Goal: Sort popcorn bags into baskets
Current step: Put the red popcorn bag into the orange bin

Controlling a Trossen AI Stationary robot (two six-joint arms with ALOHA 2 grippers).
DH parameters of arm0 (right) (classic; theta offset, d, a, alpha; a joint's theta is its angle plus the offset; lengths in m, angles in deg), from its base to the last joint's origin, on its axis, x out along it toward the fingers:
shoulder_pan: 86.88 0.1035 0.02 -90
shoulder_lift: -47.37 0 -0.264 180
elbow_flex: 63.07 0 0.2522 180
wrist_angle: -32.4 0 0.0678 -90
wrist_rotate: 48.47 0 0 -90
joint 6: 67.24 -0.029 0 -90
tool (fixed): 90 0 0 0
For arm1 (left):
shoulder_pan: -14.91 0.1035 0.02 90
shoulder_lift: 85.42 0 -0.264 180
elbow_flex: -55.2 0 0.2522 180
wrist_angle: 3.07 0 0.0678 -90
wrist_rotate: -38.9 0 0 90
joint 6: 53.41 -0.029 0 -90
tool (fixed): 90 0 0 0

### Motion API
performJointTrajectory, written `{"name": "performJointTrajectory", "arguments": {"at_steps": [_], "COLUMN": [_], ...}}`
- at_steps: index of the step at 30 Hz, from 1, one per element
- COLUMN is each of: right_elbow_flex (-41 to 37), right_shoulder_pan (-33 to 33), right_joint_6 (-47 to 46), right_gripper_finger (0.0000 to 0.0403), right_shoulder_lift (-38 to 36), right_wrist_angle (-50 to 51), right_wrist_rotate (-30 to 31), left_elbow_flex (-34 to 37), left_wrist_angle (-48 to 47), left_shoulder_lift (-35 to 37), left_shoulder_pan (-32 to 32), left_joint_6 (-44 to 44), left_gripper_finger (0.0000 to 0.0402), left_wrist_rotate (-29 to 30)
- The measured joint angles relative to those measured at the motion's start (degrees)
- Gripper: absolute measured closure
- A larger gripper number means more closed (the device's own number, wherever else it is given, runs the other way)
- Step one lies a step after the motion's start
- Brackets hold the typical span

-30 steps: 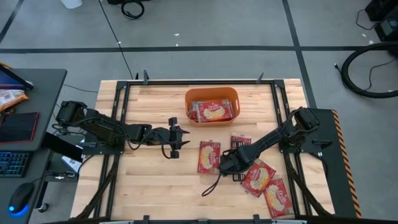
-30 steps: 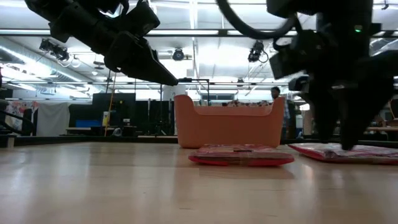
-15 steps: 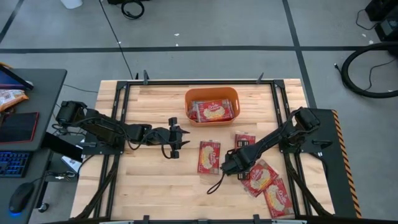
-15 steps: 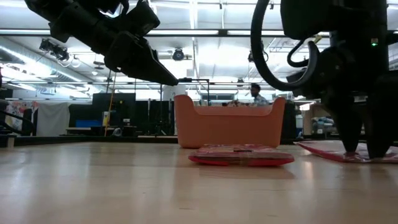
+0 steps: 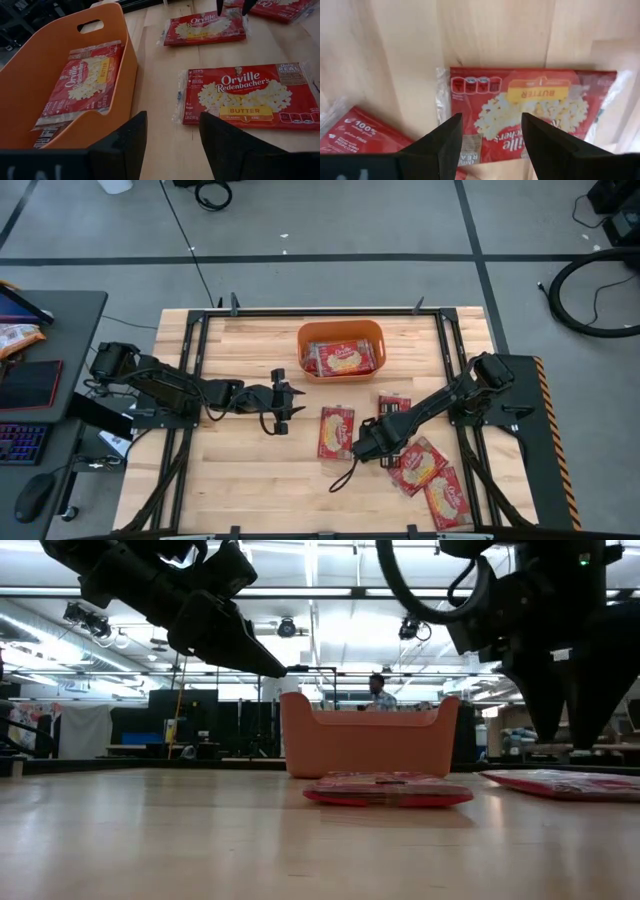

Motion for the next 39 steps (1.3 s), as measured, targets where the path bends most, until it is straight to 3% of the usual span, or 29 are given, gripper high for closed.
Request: {"name": "performJointTrajectory", "arguments": {"at_steps": [14,19,28,34,39], "right_elbow_flex": [-1.31,-10.71,-29.09,-37.62,-42.82], "right_shoulder_pan": [0.00,-0.33,-3.91,-6.53,-7.71], "right_joint_6": [-4.48,-9.79,-32.54,-42.21,-43.94], "right_gripper_finger": [0.0216,0.0240,0.0250,0.0235,0.0215], "right_shoulder_lift": [-1.72,-10.44,-28.96,-34.78,-36.74], "right_wrist_angle": [7.10,-0.90,-17.39,-19.54,-27.95], "right_wrist_rotate": [-1.58,-2.71,-3.15,-3.30,-5.66], "left_elbow_flex": [0.00,0.00,0.00,0.00,0.00], "left_wrist_angle": [-0.07,-0.11,-0.09,-0.09,-0.08], "left_shoulder_lift": [0.00,0.00,0.00,0.01,0.02], "left_shoulder_pan": [0.00,-0.01,0.00,-0.09,-0.09], "left_joint_6": [0.11,0.20,0.52,0.90,0.94], "left_gripper_finger": [0.0217,0.0217,0.0217,0.0217,0.0217], "left_wrist_rotate": [0.00,-0.01,-0.01,-0.01,-0.01]}}
